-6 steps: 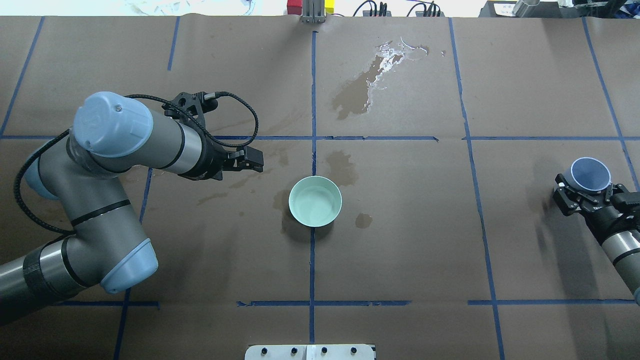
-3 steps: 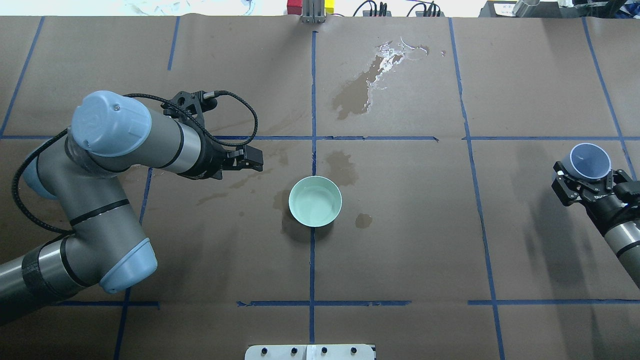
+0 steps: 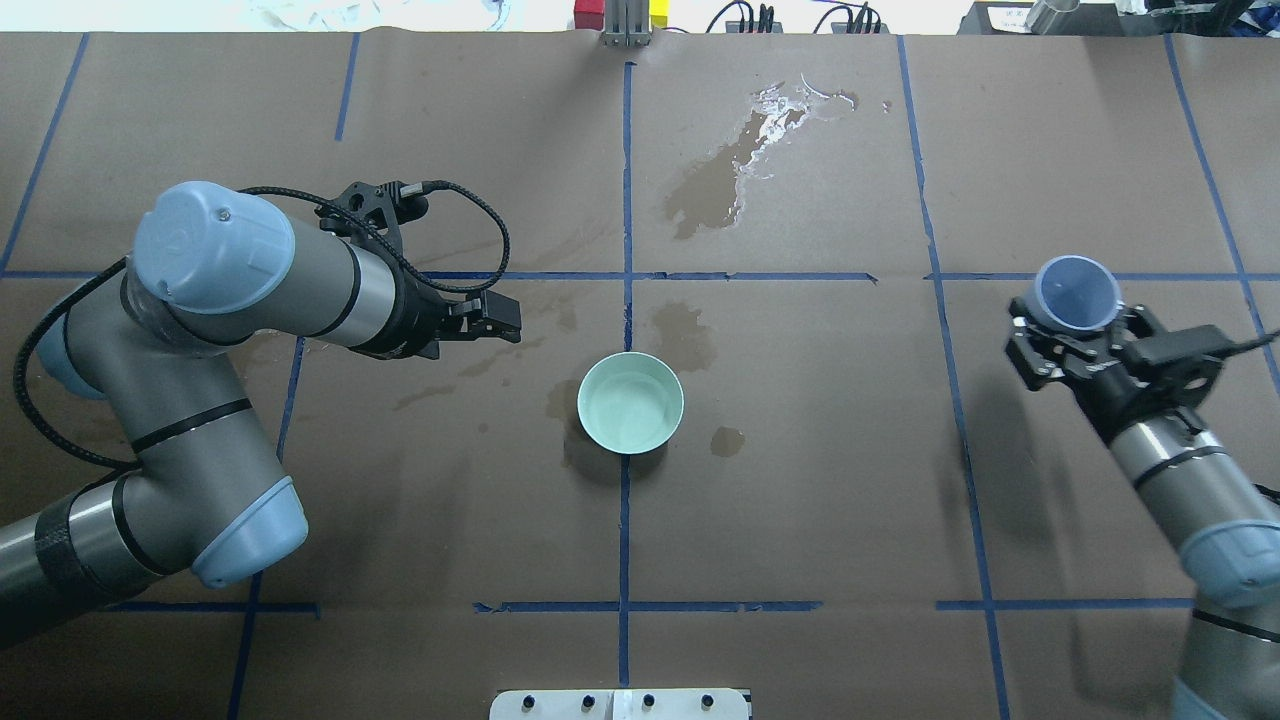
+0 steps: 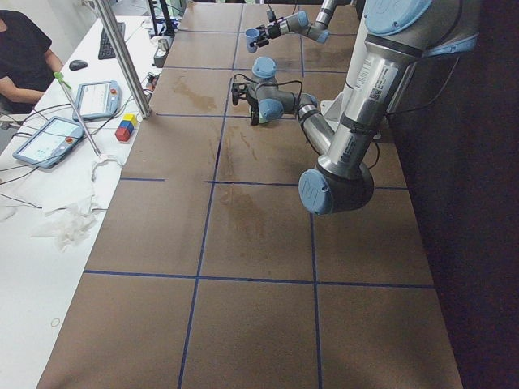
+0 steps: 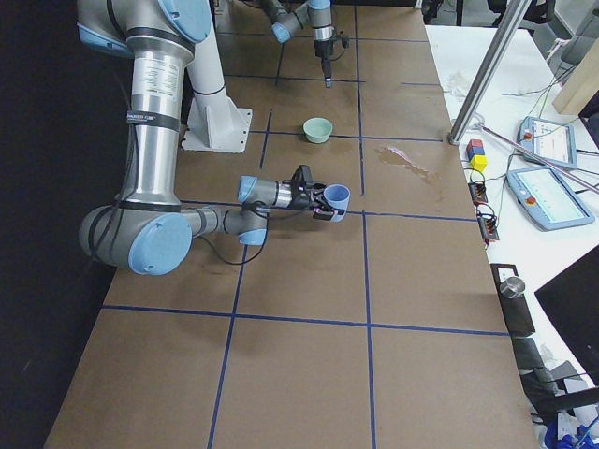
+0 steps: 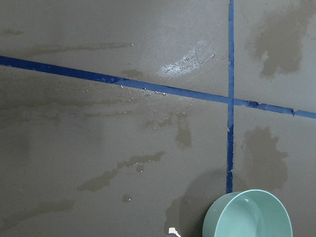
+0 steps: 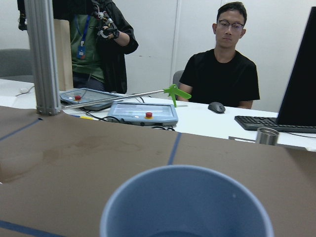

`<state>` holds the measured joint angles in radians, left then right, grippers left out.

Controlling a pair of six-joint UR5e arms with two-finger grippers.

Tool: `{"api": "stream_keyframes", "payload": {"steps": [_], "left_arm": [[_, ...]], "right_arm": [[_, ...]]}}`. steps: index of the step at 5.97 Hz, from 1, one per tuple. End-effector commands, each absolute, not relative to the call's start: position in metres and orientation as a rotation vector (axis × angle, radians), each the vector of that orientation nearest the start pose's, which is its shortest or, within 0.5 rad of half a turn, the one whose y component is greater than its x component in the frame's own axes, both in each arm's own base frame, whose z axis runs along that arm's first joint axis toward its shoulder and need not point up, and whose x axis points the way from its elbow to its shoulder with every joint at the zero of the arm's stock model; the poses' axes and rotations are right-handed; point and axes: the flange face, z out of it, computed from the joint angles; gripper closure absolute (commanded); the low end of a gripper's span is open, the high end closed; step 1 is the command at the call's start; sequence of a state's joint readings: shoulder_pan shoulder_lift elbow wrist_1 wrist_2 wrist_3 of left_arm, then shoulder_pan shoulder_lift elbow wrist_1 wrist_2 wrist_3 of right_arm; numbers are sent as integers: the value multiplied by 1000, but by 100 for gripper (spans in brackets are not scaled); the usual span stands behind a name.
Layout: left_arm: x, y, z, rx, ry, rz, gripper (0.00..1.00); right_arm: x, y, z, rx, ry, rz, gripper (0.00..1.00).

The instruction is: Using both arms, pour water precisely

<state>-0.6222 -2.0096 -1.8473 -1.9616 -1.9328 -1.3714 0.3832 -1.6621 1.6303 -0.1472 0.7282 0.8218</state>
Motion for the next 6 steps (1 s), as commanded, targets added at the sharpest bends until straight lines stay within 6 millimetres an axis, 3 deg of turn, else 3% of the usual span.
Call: {"api": "stream_keyframes", "payload": {"steps": [1, 2, 3, 4, 6], "left_arm": [[431, -431, 246, 139, 1129, -179, 0], [429, -432, 254, 135, 1117, -185, 0], [429, -432, 256, 133, 1114, -186, 0], [429, -434, 256, 136, 1112, -188, 0], [427, -437, 257, 136, 1109, -192, 0]], "right_arm": [[-409, -367, 428, 1286, -753, 254, 81], [-452, -366, 378, 1286, -760, 225, 81], [-476, -367, 342, 1283, -742, 209, 80], [-498, -367, 321, 1280, -644, 180, 79], [-522, -339, 315, 1349, -427, 54, 79]]}}
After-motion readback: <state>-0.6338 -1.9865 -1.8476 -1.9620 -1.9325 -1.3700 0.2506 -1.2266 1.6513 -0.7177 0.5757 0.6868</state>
